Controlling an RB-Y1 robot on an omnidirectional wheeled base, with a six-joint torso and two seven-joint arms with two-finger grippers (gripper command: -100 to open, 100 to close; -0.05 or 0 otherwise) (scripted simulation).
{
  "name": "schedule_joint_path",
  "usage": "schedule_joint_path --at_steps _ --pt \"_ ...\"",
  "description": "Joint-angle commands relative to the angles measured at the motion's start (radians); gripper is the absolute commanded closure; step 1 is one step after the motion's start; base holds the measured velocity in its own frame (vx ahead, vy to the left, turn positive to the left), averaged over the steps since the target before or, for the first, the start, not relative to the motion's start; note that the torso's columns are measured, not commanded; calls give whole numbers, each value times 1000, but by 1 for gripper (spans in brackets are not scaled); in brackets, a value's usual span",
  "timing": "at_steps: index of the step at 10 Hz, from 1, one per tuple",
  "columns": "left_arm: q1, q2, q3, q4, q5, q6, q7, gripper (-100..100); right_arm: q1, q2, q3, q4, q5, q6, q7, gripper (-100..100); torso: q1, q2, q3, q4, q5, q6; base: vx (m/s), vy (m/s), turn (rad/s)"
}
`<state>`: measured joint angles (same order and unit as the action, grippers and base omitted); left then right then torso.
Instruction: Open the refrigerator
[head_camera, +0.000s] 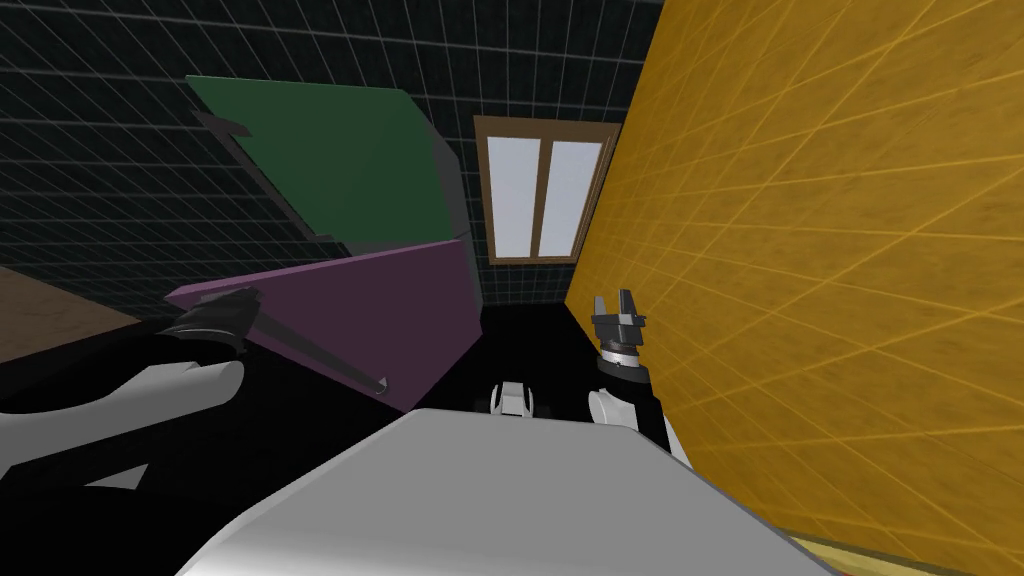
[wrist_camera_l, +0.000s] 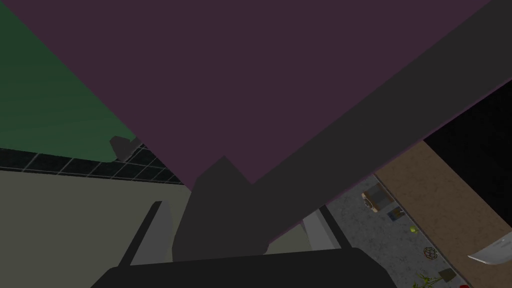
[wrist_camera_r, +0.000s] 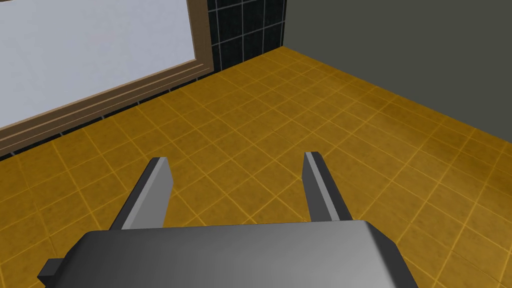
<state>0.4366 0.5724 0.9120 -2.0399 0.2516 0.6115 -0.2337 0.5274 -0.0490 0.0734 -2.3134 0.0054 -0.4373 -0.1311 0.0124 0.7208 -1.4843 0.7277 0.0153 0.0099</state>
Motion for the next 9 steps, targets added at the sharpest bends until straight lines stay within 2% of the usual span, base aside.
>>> schedule_joint_path --at_steps 1,4,5,7,9 --pt "10 -8 14 -3 -20 30 -9 100 0 0 0 0 0 0 0 0 -3 1 0 1 -2 -1 79 -236 79" --pt "28 -11 71 -28 -62 66 -24 100 0 0 0 0 0 0 0 0 -7 2 0 3 -6 0 102 -280 104" --pt "38 8 94 -58 -34 96 -16 -100 0 0 0 0 0 0 0 0 -10 3 0 3 -9 -2 59 -142 64" --pt "50 23 119 -94 -12 138 -12 -100 0 -1 0 0 0 0 0 0 3 15 6 9 -12 -3 1 59 -14" --pt "63 37 144 -129 9 181 -7 -100 0 -1 -1 0 0 0 0 0 -9 15 6 10 -16 -7 -8 87 -24"
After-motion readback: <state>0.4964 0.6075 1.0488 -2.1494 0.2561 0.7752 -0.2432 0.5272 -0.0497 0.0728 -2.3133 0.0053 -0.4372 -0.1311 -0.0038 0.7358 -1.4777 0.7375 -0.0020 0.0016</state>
